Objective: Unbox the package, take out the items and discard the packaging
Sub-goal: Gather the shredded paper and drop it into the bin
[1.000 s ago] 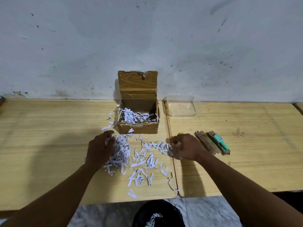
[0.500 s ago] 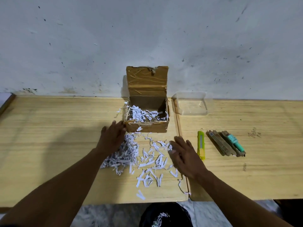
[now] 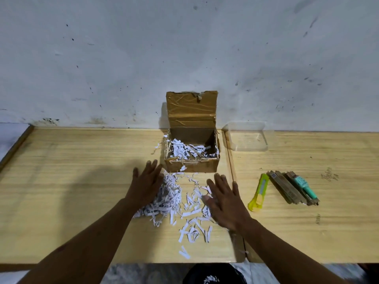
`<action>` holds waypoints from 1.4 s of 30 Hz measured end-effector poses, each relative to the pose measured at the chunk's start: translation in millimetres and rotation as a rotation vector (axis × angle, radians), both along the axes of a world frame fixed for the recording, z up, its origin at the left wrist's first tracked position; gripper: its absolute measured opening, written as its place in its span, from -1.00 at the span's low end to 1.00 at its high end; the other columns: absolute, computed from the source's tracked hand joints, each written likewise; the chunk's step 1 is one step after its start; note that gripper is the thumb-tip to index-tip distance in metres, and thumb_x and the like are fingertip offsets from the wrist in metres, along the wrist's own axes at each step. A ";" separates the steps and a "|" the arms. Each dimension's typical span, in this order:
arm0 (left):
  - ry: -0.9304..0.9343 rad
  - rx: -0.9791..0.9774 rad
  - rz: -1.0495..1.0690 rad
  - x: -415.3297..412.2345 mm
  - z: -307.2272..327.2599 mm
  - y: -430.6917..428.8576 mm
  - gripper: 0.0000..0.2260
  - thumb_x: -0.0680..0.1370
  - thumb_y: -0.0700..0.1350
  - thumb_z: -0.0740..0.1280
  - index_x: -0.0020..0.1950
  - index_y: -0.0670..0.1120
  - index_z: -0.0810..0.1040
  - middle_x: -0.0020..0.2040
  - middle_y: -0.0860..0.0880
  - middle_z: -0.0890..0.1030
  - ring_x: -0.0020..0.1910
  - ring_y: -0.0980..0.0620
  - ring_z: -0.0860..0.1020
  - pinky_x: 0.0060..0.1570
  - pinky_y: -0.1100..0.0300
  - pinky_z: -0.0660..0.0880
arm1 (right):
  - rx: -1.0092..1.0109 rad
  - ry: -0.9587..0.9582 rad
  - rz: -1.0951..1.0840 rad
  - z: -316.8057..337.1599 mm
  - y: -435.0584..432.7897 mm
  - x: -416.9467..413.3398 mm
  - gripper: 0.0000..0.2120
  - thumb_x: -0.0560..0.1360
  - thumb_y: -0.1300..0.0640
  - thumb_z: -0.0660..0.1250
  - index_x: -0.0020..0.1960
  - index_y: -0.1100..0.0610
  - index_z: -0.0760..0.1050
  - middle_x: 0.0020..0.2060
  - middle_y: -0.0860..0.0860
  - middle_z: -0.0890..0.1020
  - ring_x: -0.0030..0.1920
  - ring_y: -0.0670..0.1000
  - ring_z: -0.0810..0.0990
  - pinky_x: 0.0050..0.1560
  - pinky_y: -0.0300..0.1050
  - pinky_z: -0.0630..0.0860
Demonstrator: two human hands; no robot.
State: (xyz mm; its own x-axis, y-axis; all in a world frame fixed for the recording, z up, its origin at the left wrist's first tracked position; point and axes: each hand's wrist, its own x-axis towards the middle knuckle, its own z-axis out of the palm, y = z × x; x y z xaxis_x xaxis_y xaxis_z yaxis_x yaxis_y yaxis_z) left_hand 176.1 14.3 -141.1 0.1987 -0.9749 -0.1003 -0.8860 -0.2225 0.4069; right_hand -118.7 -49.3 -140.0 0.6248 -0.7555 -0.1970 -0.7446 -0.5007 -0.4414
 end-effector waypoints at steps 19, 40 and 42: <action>0.078 -0.265 -0.113 4.0 15.7 14.7 -0.54 0.59 0.06 0.04 0.32 -0.09 0.55 0.32 -0.11 0.57 0.35 -0.10 0.49 0.32 0.04 0.34 | 0.076 -0.153 0.259 8.3 -6.0 21.5 -0.42 0.59 -0.32 -0.12 0.52 -0.15 0.26 0.57 -0.11 0.17 0.58 -0.15 -0.07 0.56 0.10 -0.18; 0.214 0.007 -0.065 45.8 0.0 11.1 -0.24 0.50 0.38 -0.14 0.52 -0.05 0.30 0.55 0.04 0.21 0.56 0.13 0.02 0.54 -0.02 -0.04 | 0.171 -0.255 0.038 3.9 -0.4 -27.1 -0.42 0.59 -0.34 -0.12 0.52 -0.17 0.24 0.53 -0.19 0.24 0.55 -0.24 -0.02 0.56 0.00 -0.03; 0.293 -0.059 -0.005 37.8 -1.7 35.9 -0.24 0.52 0.43 -0.11 0.50 -0.03 0.33 0.51 0.07 0.29 0.54 0.16 0.11 0.54 0.03 0.01 | 0.131 -0.264 -0.003 3.5 7.9 -34.2 -0.44 0.59 -0.31 -0.10 0.51 -0.16 0.27 0.51 -0.19 0.28 0.54 -0.25 0.01 0.56 0.02 0.00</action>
